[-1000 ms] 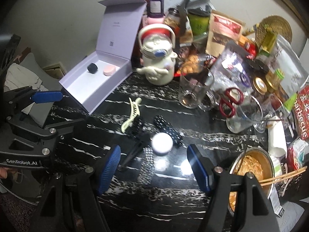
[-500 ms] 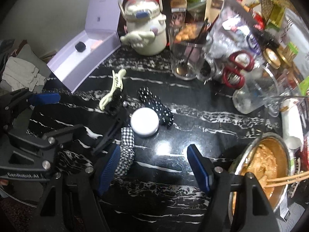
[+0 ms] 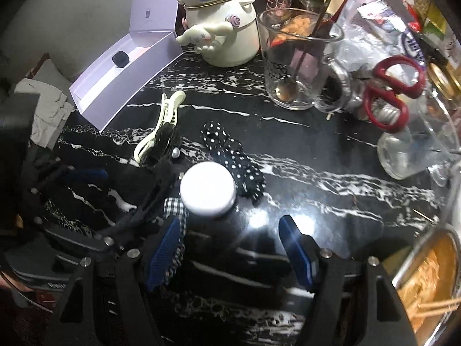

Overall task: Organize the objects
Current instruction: 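Grasp the white round compact with the right tool while the left tool grasps a black claw clip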

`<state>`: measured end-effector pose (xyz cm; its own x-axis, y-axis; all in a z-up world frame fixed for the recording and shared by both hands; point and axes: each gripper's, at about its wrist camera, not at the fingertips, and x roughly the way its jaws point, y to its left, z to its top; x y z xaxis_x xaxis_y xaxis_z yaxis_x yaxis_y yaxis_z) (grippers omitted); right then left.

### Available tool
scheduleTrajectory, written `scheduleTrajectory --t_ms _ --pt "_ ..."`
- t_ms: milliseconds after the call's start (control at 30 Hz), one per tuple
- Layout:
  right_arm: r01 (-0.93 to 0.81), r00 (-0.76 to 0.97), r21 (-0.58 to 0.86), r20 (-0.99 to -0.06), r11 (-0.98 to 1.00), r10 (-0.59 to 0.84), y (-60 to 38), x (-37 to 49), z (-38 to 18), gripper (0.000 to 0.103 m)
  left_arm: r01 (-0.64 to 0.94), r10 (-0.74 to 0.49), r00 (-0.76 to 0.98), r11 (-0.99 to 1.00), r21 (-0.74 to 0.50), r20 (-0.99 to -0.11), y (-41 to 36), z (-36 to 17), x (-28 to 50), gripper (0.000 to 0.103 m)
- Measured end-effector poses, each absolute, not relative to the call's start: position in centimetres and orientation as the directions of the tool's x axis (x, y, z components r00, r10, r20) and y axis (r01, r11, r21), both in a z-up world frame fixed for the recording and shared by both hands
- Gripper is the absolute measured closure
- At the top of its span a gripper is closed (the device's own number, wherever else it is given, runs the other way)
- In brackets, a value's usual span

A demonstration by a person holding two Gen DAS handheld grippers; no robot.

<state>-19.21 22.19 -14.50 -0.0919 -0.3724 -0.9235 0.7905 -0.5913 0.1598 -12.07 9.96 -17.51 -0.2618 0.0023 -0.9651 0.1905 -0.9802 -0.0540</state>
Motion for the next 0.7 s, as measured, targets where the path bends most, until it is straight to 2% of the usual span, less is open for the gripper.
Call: scheduleTrajectory --t_ms 67,100,167,633,700 --pt "0.793 -0.081 0.171 -0.922 -0.585 -0.379 21.8 -19.6 -14.8 0.031 0.195 -0.004 -0.269 -0.980 -0.051 -0.963 10.1 -18.0 -12.1 0.020" --pt "0.797 -0.074 0.177 -0.920 -0.577 -0.384 21.5 -19.7 -14.9 0.031 0.196 -0.002 -0.280 -0.979 -0.055 -0.960 10.1 -18.1 -12.1 0.026" --pt "0.804 -0.059 0.188 -0.919 -0.563 -0.390 21.1 -19.8 -15.1 0.031 0.199 0.000 -0.285 -0.978 -0.060 -0.958 10.1 -18.4 -12.1 0.030" --pt "0.809 -0.016 0.213 -0.924 -0.548 -0.383 18.8 -20.9 -17.4 0.031 0.219 -0.058 -0.301 -0.976 -0.010 -0.952 10.6 -19.7 -12.4 0.031" --pt "0.802 -0.005 0.221 -0.926 -0.555 -0.377 18.6 -21.0 -17.7 0.031 0.218 -0.054 -0.304 -0.976 -0.014 -0.951 10.5 -19.6 -12.3 0.033"
